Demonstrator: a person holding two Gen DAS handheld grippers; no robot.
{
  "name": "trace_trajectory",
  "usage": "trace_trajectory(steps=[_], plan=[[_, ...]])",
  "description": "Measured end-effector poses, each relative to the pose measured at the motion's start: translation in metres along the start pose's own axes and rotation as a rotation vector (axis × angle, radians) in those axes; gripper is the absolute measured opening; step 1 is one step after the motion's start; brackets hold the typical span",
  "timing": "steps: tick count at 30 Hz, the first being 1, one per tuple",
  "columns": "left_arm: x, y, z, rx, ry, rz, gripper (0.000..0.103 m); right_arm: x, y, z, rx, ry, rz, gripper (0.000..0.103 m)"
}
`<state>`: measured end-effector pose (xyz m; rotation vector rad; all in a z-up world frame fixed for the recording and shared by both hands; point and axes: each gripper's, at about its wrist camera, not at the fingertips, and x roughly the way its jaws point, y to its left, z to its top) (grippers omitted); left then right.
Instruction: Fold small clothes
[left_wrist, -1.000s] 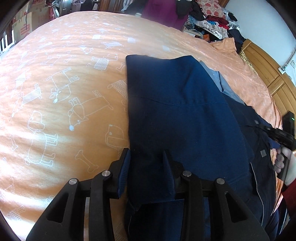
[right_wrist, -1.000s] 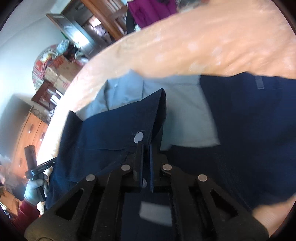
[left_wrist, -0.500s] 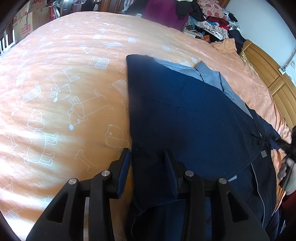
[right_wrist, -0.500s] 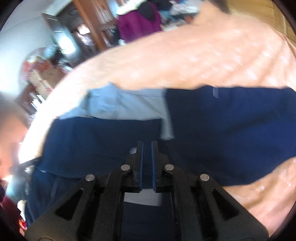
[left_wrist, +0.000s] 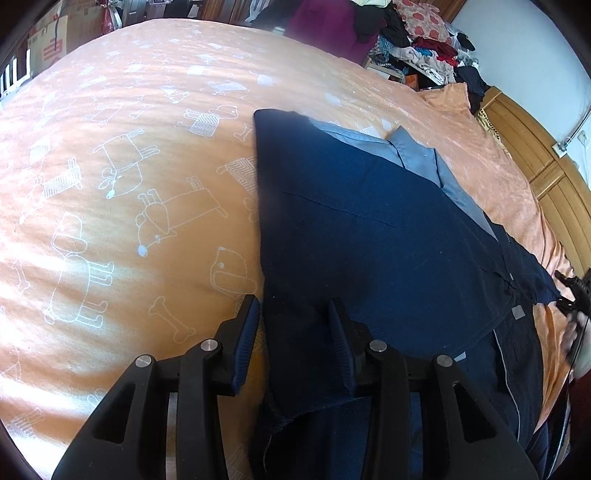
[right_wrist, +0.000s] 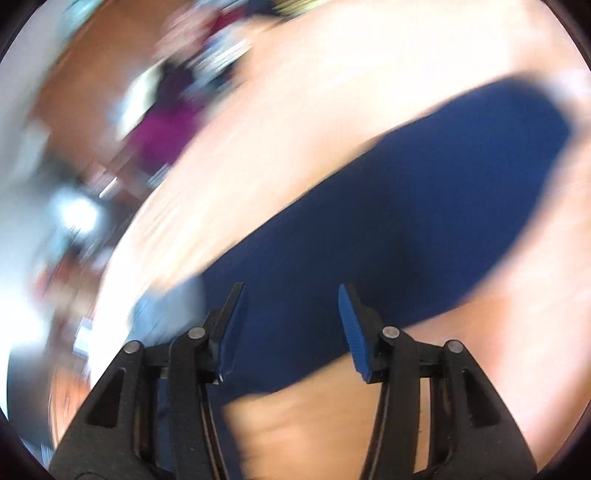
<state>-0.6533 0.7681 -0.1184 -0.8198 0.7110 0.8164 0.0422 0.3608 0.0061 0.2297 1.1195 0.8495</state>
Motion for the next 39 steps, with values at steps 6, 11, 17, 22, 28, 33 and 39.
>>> trace_trajectory(steps=[6, 11, 17, 22, 28, 33, 39], plan=[[0.002, -0.001, 0.002, -0.004, 0.008, 0.007, 0.042, -0.037, -0.140, 0.075, 0.222, -0.084, -0.200, 0.050], [0.004, -0.002, 0.005, -0.014, 0.011, 0.019, 0.043, -0.016, -0.152, 0.086, 0.216, -0.054, -0.145, 0.050], [0.005, -0.009, 0.008, -0.011, 0.006, 0.058, 0.045, -0.030, -0.102, 0.078, 0.066, -0.113, -0.102, 0.012], [-0.026, -0.030, 0.020, 0.001, -0.085, 0.107, 0.040, -0.057, 0.063, 0.033, -0.210, -0.112, 0.270, 0.010], [-0.080, -0.072, 0.035, 0.026, -0.248, -0.037, 0.044, 0.006, 0.254, -0.096, -0.432, 0.122, 0.609, 0.010], [-0.059, -0.096, 0.033, 0.025, -0.195, -0.151, 0.045, 0.117, 0.307, -0.208, -0.471, 0.362, 0.572, 0.010], [-0.016, -0.123, 0.014, 0.002, -0.073, -0.298, 0.045, 0.175, 0.289, -0.254, -0.438, 0.529, 0.494, 0.026]])
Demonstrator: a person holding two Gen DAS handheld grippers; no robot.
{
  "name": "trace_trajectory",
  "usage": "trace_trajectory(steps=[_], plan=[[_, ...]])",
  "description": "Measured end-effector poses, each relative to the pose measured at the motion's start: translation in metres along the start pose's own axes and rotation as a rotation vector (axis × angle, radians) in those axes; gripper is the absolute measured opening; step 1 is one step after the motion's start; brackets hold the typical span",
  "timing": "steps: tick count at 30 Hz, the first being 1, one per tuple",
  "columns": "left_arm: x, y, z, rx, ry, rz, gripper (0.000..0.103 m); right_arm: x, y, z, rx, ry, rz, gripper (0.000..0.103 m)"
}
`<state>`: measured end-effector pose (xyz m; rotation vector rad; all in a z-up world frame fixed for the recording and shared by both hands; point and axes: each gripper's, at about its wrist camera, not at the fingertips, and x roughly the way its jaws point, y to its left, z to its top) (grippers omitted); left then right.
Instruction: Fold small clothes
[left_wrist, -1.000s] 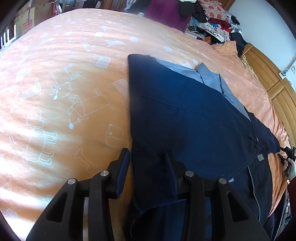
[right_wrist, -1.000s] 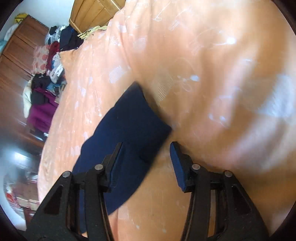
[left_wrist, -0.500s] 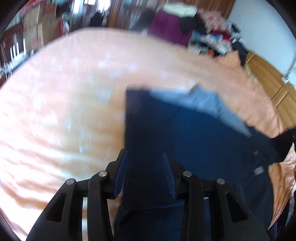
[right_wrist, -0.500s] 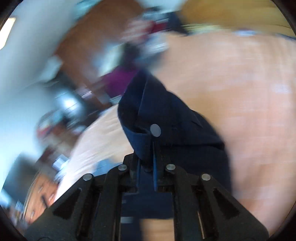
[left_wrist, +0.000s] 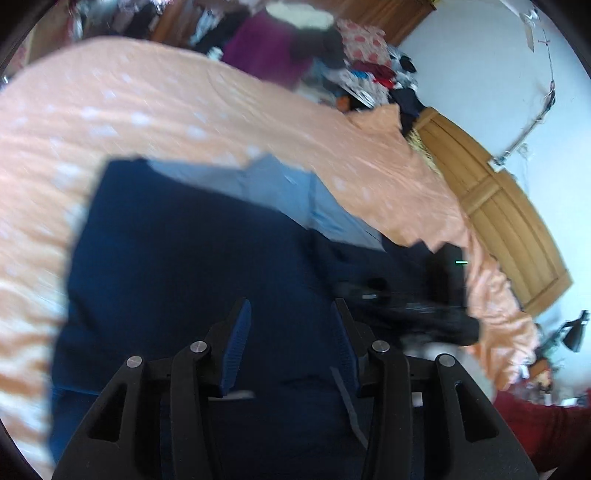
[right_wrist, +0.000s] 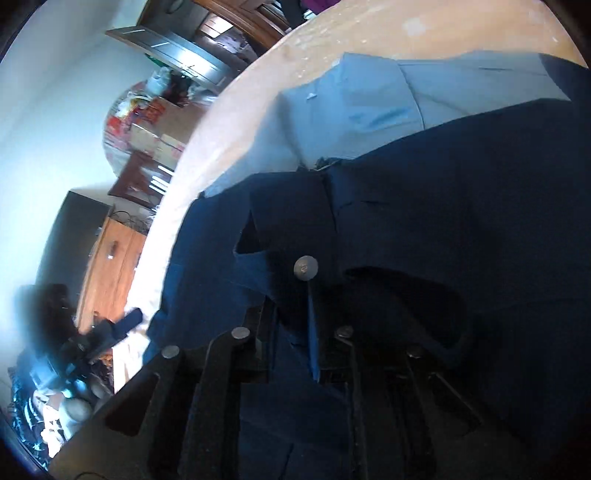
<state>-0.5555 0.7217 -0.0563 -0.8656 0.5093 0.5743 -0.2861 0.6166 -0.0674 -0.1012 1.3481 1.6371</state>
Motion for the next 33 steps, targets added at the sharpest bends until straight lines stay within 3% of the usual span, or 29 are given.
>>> trace_trajectory(steps=[1, 3, 4, 7, 9, 12, 15, 24, 25, 28, 30, 33], plan=[[0.010, -0.006, -0.004, -0.008, 0.024, -0.030, 0.045, -0.008, 0.006, 0.005, -0.011, 0.000, 0.006, 0.047], [0.028, -0.019, -0.008, -0.016, 0.049, -0.087, 0.045, -0.043, 0.020, 0.008, -0.068, -0.058, 0.028, 0.055], [0.036, -0.025, -0.011, -0.027, 0.060, -0.118, 0.045, -0.053, 0.022, 0.024, -0.080, -0.078, 0.041, 0.056], [0.062, -0.044, -0.019, -0.040, 0.091, -0.162, 0.045, -0.105, 0.013, 0.004, -0.066, -0.142, 0.033, 0.058], [0.077, -0.053, -0.021, -0.049, 0.098, -0.164, 0.045, -0.119, -0.001, -0.006, -0.027, -0.165, 0.009, 0.058], [0.104, -0.056, -0.020, -0.096, 0.130, -0.070, 0.045, -0.136, -0.022, -0.025, 0.038, -0.183, -0.022, 0.058], [0.118, -0.058, -0.020, -0.119, 0.133, -0.039, 0.046, -0.146, -0.034, -0.033, 0.081, -0.193, -0.025, 0.058], [0.132, -0.051, -0.010, -0.228, 0.029, 0.058, 0.044, -0.175, -0.061, -0.070, 0.137, -0.165, -0.054, 0.059], [0.137, -0.051, -0.008, -0.229, 0.026, 0.070, 0.042, -0.179, -0.066, -0.075, 0.145, -0.164, -0.058, 0.059], [0.141, -0.047, -0.005, -0.228, 0.024, 0.081, 0.012, -0.193, -0.071, -0.080, 0.158, -0.196, -0.077, 0.059], [0.134, -0.046, -0.002, -0.238, 0.000, 0.030, 0.009, -0.206, -0.071, -0.080, 0.155, -0.230, -0.093, 0.059], [0.098, -0.056, 0.010, -0.195, -0.104, -0.001, 0.009, -0.218, -0.071, -0.078, 0.128, -0.254, -0.139, 0.059]])
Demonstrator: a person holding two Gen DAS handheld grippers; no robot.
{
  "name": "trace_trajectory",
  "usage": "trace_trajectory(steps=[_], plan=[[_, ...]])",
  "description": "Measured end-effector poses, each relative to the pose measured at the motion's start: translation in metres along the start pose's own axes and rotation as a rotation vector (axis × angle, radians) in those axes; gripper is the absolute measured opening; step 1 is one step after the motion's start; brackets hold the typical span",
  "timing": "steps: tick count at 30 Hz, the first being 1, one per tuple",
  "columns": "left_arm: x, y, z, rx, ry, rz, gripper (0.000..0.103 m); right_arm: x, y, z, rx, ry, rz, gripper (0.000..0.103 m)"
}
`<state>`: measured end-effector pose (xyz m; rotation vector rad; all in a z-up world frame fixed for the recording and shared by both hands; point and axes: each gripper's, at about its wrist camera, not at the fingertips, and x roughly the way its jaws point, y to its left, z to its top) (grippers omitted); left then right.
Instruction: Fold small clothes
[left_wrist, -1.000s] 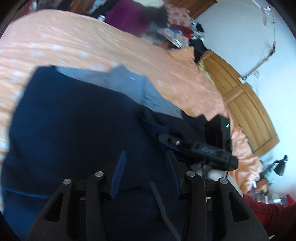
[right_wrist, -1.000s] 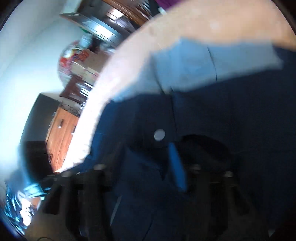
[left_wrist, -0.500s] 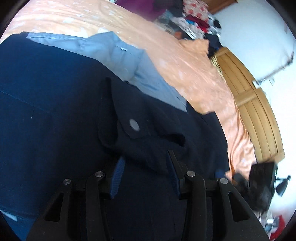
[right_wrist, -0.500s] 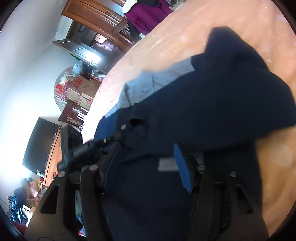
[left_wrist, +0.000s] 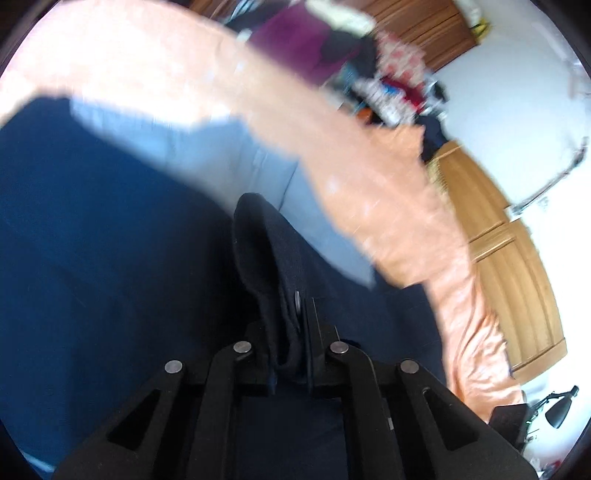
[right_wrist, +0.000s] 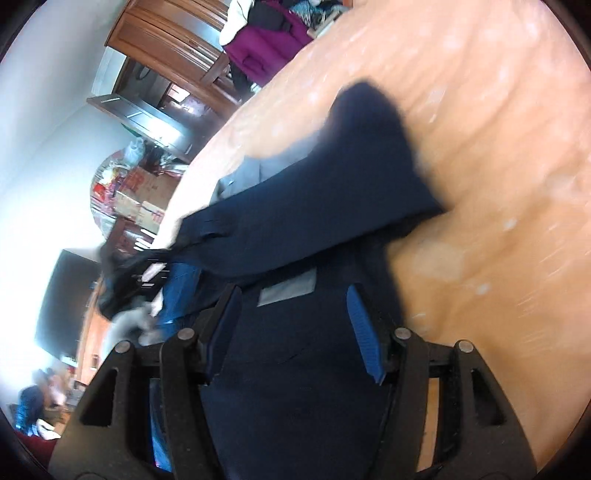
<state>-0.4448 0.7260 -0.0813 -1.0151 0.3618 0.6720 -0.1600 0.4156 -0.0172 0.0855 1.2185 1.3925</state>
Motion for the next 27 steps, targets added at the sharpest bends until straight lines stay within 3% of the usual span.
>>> trace_trajectory(steps=[4, 7, 12, 17, 20, 22, 24, 27], plan=[[-0.066, 0.009, 0.031, 0.043, -0.144, 0.005, 0.009, -0.004, -0.001, 0.004, -0.035, -0.003, -0.047, 0.059], [-0.096, 0.034, 0.051, 0.061, -0.182, 0.060, 0.009, 0.004, 0.000, 0.004, -0.040, 0.008, -0.049, 0.059], [-0.098, 0.087, 0.055, 0.010, -0.126, 0.098, 0.009, 0.022, 0.016, 0.009, -0.112, 0.023, -0.072, 0.059], [-0.085, 0.108, 0.035, -0.027, -0.085, 0.098, 0.009, 0.048, 0.034, 0.034, -0.221, 0.015, -0.111, 0.058], [-0.079, 0.117, 0.028, -0.051, -0.045, 0.151, 0.011, 0.079, 0.022, 0.045, -0.259, 0.107, -0.249, 0.053], [-0.077, 0.134, 0.024, -0.101, -0.014, 0.205, 0.019, 0.093, 0.006, 0.042, -0.241, 0.166, -0.277, 0.052], [-0.087, 0.149, 0.024, -0.149, -0.016, 0.191, 0.021, 0.091, 0.002, 0.039, -0.248, 0.157, -0.254, 0.052], [-0.115, 0.145, 0.026, -0.116, -0.084, 0.287, 0.022, 0.081, 0.000, 0.039, -0.249, 0.152, -0.263, 0.048]])
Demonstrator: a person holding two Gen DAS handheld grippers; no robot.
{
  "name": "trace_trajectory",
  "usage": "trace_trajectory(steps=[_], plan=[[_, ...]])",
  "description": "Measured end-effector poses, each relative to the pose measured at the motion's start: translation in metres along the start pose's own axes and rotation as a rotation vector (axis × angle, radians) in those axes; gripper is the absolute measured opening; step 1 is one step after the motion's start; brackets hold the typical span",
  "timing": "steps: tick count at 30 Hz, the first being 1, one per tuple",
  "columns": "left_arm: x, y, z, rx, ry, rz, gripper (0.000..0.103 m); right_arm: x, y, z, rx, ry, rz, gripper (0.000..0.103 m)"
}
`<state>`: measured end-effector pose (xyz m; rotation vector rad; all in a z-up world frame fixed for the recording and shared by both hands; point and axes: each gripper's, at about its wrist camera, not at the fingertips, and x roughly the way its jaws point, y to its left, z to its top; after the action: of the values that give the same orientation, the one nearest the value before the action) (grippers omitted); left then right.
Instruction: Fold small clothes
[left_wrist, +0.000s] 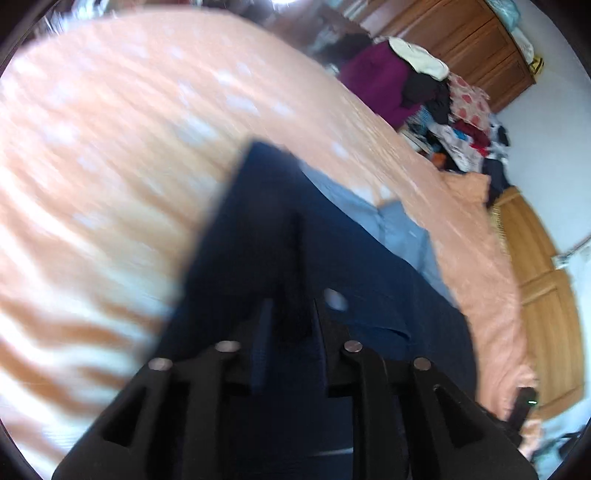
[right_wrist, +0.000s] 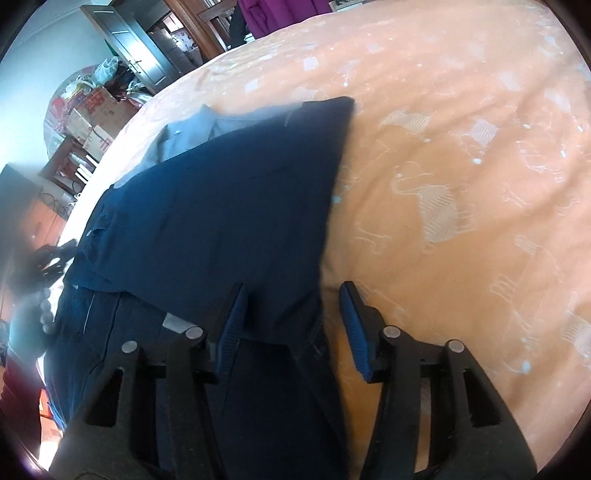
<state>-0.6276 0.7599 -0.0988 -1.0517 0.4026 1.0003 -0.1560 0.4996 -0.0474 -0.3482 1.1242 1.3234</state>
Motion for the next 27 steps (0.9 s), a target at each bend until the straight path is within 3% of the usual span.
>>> trace_trajectory(steps=[3, 5, 7, 11, 14, 16, 18, 23, 27], plan=[[-0.023, 0.011, 0.002, -0.008, -0.049, -0.001, 0.023, -0.028, -0.016, -0.002, 0.033, -0.081, -0.104, 0.048], [-0.035, 0.011, 0.002, 0.026, -0.061, 0.018, 0.028, -0.048, -0.029, 0.001, 0.073, -0.134, -0.142, 0.049], [-0.042, 0.016, 0.003, 0.041, -0.062, 0.022, 0.033, -0.059, -0.035, 0.005, 0.113, -0.148, -0.104, 0.049], [-0.047, 0.019, 0.005, 0.030, -0.072, 0.005, 0.033, -0.038, -0.021, 0.009, 0.106, -0.076, 0.046, 0.049], [-0.046, 0.004, 0.001, 0.073, -0.066, -0.030, 0.033, -0.006, -0.005, 0.004, -0.001, 0.001, -0.051, 0.047], [-0.046, -0.009, -0.002, 0.121, -0.066, -0.058, 0.034, 0.002, -0.005, -0.003, -0.044, -0.009, -0.074, 0.047], [-0.047, -0.014, -0.001, 0.136, -0.078, -0.070, 0.039, 0.001, -0.009, -0.006, -0.053, -0.036, -0.070, 0.045], [-0.046, -0.004, 0.010, 0.094, -0.100, -0.051, 0.040, 0.001, -0.016, -0.009, -0.032, -0.053, -0.029, 0.045], [-0.024, -0.026, 0.007, 0.193, -0.024, -0.097, 0.040, 0.000, -0.018, -0.010, -0.020, -0.056, -0.004, 0.046]])
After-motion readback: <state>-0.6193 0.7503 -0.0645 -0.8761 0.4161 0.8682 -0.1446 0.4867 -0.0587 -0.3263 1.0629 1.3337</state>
